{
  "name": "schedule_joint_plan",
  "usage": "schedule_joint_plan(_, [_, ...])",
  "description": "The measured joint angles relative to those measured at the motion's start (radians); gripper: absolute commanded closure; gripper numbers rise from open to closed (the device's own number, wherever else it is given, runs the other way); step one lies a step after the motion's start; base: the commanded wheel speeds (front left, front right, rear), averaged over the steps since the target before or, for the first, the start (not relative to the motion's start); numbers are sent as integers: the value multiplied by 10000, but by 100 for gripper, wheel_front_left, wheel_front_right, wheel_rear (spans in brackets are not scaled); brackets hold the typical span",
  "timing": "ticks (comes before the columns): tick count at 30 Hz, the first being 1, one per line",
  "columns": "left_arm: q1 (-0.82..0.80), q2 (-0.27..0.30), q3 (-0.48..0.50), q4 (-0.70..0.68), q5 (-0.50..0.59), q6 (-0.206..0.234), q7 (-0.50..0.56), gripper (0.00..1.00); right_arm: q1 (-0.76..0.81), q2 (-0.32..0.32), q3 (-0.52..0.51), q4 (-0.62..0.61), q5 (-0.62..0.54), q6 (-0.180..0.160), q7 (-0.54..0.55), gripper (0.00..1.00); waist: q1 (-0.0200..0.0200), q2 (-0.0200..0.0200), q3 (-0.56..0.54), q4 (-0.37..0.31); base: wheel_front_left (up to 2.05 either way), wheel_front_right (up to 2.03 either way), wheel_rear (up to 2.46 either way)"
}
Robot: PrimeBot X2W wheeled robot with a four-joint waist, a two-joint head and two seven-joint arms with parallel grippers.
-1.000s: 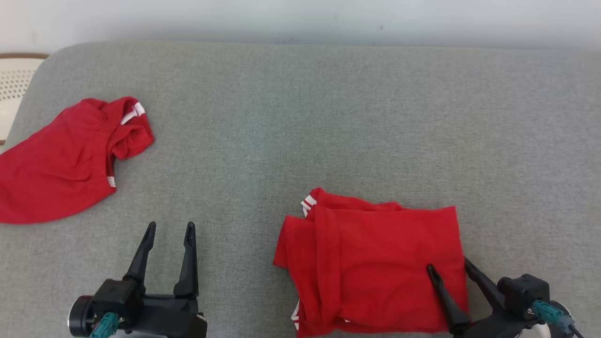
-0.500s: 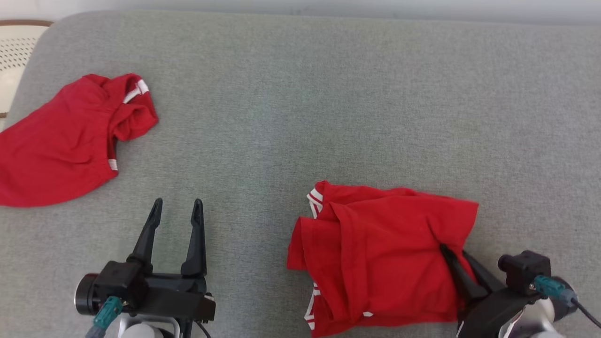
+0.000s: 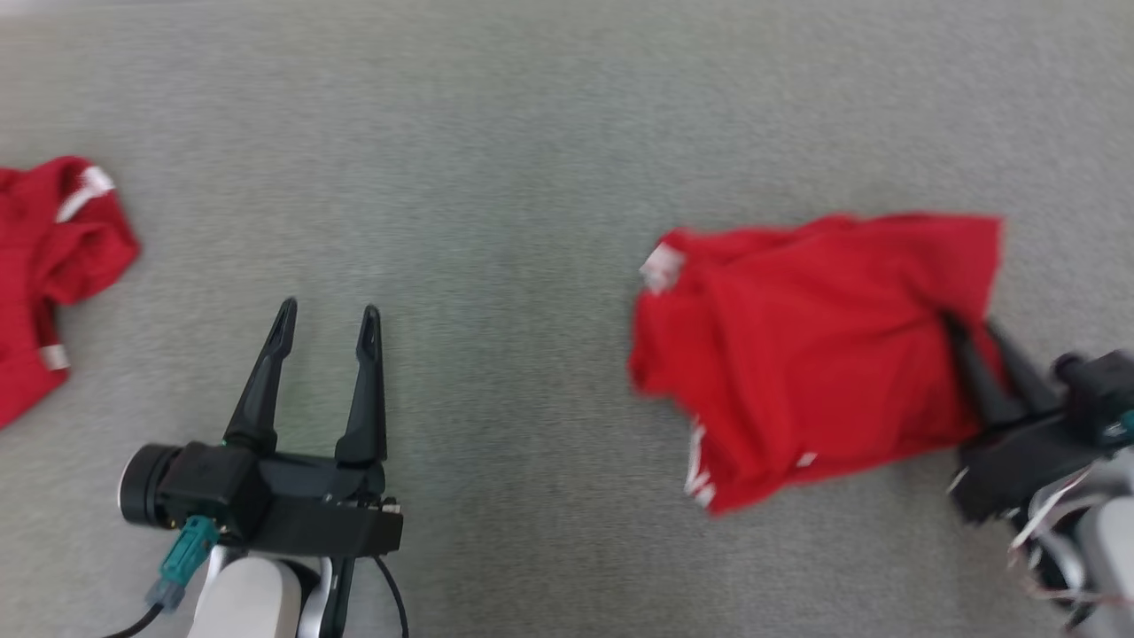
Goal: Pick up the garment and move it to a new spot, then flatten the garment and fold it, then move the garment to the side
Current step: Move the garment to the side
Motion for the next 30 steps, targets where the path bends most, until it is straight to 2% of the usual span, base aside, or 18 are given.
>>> schedule_joint_plan(8, [-782,161,-460,-359,355,-176,157,0,-1104,-1290,-637,2153,-167,0,-1133,100,0,0,619,-892,0,0,0])
schedule_joint_plan(17, [-1489,314,-823,-934,629,-324,529,0,-2108,-2790,-685,4345,224,0,-1793,100,0,0,1427,-1350,0,0,0])
schedule_joint_plan(22, [-1649,385,-947,-1135,681,-360,623,0,-3192,-3229,-483,5112,221,0,-1918,100,0,1,1732,-1315,0,0,0])
schedule_joint_plan(26, [-1669,428,-989,-1241,688,-355,662,0,-3759,-3264,-454,5793,242,0,-1954,100,-1,0,1843,-1121,0,0,0])
schedule_joint_plan(27, [-1669,424,-1011,-1248,688,-353,662,0,-3881,-3237,-520,6019,309,0,-1954,91,-1,1,1867,-1066,0,0,0])
schedule_joint_plan(28, [-1672,420,-1018,-1266,688,-345,662,0,-4013,-3237,-593,6261,305,0,-1954,64,-1,0,1894,-1018,0,0,0])
schedule_joint_plan(29, [-1674,430,-1014,-1294,688,-313,660,0,-4315,-3225,-928,6763,219,0,-1956,0,0,1,1949,-950,0,0,0])
schedule_joint_plan(30, [-1673,433,-1014,-1296,688,-303,660,0,-4401,-3212,-1152,6907,217,-2,-1958,0,-1,1,1967,-928,0,0,0])
